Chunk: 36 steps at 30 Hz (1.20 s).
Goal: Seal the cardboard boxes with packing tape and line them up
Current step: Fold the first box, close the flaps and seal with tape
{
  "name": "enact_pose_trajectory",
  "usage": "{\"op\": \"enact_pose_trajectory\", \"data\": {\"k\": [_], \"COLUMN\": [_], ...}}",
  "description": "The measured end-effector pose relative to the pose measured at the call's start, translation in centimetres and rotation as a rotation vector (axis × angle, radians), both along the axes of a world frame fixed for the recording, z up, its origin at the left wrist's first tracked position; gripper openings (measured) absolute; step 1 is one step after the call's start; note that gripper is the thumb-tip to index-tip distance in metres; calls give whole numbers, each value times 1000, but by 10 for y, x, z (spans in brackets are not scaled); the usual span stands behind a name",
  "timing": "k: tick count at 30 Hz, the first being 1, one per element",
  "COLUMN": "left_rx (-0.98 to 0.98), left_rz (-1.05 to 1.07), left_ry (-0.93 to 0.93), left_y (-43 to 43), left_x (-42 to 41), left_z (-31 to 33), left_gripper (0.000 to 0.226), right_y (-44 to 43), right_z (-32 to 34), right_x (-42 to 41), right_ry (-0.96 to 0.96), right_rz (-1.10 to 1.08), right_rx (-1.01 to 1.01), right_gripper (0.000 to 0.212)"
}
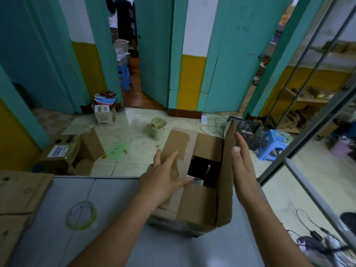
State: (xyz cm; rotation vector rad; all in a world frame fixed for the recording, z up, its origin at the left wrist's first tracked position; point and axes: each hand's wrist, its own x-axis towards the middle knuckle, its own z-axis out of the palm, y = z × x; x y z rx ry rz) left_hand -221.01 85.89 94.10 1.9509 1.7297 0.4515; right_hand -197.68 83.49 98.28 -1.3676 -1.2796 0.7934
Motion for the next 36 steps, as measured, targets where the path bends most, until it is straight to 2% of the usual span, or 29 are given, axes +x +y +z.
{"op": "enact_pose_trajectory", "data": {"k": [2,4,6,8,9,11,12,13,16,18,20,22,25,28,31,34,36], "left_rx": [-18,-42,-76,-110,-123,-145,-159,-165,-109,-64,-26,17,107,224,253,185,139], "left_rz": [-17,-53,-99,-102,-79,-13,15,41,122,156,166,157,214,307,342,386,400], "left_ry": [40,66,33,-60,-132,-283,-340,-386,-502,-554,-569,-575,-545,-533,-675,-936,-1024], "left_y": [3,6,9,11,11,13,12,11,6,3,2,2,5,8,4,-6,-15], "left_x": [2,0,-4,-11,-14,-20,-21,-22,-25,-30,-35,-37,-33,-28,-23,-17,-17], "left_z": [1,2,3,0,-2,-8,-9,-10,-11,-11,-11,-15,-29,-53,-80,-110,-131], "left_gripper": [102,96,90,99,108,121,122,117,86,93,109,112,114,102,95,79,73], "right_y": [-3,-5,-6,-7,-7,-6,-5,-4,-1,-3,-8,-9,-4,-3,-7,-13,-20], "right_z": [-8,-22,-38,-52,-58,-63,-64,-63,-62,-63,-64,-65,-75,-95,-120,-147,-165], "right_x": [2,-1,-8,-16,-18,-19,-19,-18,-22,-26,-30,-35,-41,-44,-44,-46,-46], "right_ry": [-15,-83,-246,-335,-307,-123,-27,25,26,40,44,2,-73,-136,-76,-19,-20], "right_rz": [10,85,113,49,1,-74,-77,-63,-28,-46,-62,-69,-84,-175,-217,-208,-181], "right_rx": [-4,-90,-217,-255,-262,-303,-318,-331,-280,-172,-108,-83,-63,-37,-4,-24,-62], "right_gripper": [67,67,72,87,100,121,117,104,89,79,99,118,116,97,79,77,73]}}
